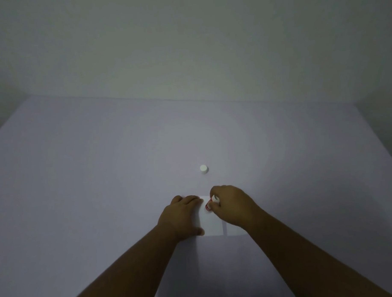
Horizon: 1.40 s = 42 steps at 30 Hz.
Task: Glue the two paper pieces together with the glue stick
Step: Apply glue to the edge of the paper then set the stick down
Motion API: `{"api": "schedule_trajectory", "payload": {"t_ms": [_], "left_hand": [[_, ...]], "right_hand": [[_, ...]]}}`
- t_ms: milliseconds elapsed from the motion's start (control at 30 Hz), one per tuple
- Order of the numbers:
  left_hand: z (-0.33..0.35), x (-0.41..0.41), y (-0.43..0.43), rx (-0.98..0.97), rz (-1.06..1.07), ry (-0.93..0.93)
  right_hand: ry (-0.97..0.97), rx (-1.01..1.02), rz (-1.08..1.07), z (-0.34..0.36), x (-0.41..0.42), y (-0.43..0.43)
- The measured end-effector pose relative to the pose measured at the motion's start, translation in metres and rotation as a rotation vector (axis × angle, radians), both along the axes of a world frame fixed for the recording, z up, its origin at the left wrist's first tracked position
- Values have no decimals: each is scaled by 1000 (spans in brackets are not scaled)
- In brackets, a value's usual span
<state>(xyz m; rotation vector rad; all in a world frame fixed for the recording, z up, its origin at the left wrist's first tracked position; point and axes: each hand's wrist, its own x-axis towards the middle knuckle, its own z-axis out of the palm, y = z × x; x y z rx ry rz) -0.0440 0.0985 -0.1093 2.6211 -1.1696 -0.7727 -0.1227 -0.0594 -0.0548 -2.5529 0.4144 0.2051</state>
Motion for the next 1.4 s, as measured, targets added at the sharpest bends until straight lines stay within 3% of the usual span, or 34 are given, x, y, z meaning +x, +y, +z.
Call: {"api": "schedule_trajectory", "payload": {"t_ms": [100, 300, 567, 733, 900, 1167, 1300, 1400], "left_hand": [[1, 0, 1, -11, 10, 2], [2, 0, 1, -9, 2, 4], [2, 0, 1, -18, 14, 16], [1, 0, 1, -5, 7, 22], [0, 1, 1, -6, 1, 14], [1, -1, -1, 16, -4, 5], [1, 1, 0, 6, -6, 3], [-1, 1, 1, -8, -8, 1]], "right_hand": [[56, 48, 49, -1, -10, 4], [-28, -11, -63, 3, -7, -14], [67, 78, 53, -1, -30, -7], [-2, 6, -34, 6, -24, -16], [61, 29, 50, 1, -34, -8], [-35, 60, -103, 0, -22, -19], [-107, 323, -448, 1, -22, -30], [-111, 953, -873, 5, -21, -41]]}}
